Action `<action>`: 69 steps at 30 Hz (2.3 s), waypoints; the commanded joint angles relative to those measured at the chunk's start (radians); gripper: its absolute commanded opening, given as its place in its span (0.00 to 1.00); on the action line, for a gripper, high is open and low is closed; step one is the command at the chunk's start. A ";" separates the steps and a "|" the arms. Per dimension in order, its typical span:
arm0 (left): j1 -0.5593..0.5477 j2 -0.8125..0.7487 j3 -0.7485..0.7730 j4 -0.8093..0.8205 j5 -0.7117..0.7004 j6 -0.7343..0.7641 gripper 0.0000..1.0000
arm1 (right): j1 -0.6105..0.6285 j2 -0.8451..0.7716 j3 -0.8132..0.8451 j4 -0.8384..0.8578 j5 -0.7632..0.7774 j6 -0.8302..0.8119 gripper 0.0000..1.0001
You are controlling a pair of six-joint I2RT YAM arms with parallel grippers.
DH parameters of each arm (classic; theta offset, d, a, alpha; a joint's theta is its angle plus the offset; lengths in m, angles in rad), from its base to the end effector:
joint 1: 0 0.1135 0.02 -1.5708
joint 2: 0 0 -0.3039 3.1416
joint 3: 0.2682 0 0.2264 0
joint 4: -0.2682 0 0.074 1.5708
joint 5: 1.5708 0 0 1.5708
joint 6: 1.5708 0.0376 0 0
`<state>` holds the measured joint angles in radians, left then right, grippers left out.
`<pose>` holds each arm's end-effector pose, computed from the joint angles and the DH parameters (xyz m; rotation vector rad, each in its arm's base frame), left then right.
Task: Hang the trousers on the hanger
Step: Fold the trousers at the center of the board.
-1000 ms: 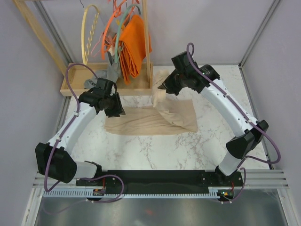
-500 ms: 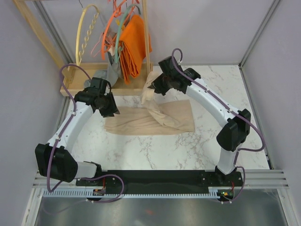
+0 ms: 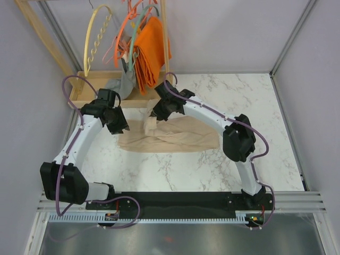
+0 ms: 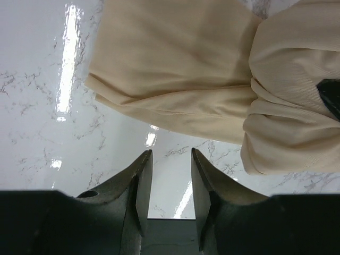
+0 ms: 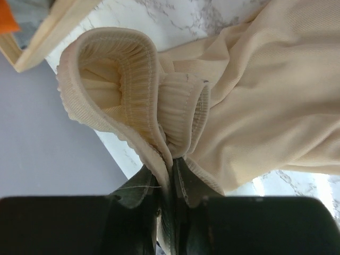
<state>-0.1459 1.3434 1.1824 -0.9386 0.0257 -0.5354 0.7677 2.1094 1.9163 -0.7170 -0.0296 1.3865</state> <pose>0.2247 -0.0340 0.3344 -0.5134 2.6457 -0.2488 0.3375 0.3273 0.3033 0.8182 2.6051 0.8437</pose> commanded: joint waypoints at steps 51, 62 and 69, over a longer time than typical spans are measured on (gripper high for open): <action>-0.204 0.361 0.010 0.120 -0.296 -0.028 0.32 | -0.413 -0.611 -0.898 0.083 -0.187 -0.919 0.48; -0.172 0.272 0.029 0.021 -0.379 0.017 0.02 | -0.415 -0.623 -0.938 0.134 -0.317 -0.965 0.27; -0.034 0.304 0.020 0.023 -0.360 0.081 0.02 | -0.415 -0.569 -0.941 0.183 -0.264 -0.932 0.20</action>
<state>-0.2306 1.6367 1.1721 -0.8959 -0.2928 -0.5236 0.3561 1.5208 0.9821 -0.5919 -0.3161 0.4484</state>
